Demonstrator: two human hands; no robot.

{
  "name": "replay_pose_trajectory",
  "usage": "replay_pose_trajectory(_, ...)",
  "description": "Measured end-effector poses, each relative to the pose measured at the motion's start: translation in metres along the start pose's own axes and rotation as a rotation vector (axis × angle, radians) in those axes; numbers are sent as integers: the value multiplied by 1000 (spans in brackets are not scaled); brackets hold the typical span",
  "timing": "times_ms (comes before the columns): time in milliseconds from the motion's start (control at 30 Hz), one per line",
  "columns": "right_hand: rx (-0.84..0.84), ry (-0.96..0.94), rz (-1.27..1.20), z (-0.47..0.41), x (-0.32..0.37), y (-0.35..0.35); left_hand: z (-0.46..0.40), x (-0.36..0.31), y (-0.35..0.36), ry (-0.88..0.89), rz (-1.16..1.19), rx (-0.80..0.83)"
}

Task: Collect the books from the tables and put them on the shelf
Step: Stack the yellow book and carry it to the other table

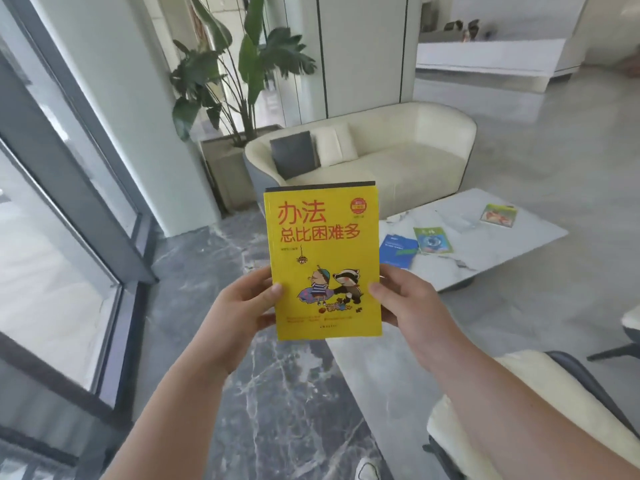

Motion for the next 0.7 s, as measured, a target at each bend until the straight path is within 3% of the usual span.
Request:
replay_pose_trajectory(400,-54,87,-45,-337,44,5,-356,39,-36,-39,-6,87)
replay_pose_trajectory(700,-319,171,-185,-570,28,-6,-650,111,-36,-117,-83,399)
Point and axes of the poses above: each hand's wrist, its own z-axis away from the middle knuckle, its own y-axis out of the palm, x = y × z, the point moved 4 cm from there along -z, towards the middle knuckle, and after that the axes turned 8 degrees about y, right-handed, at the moved point
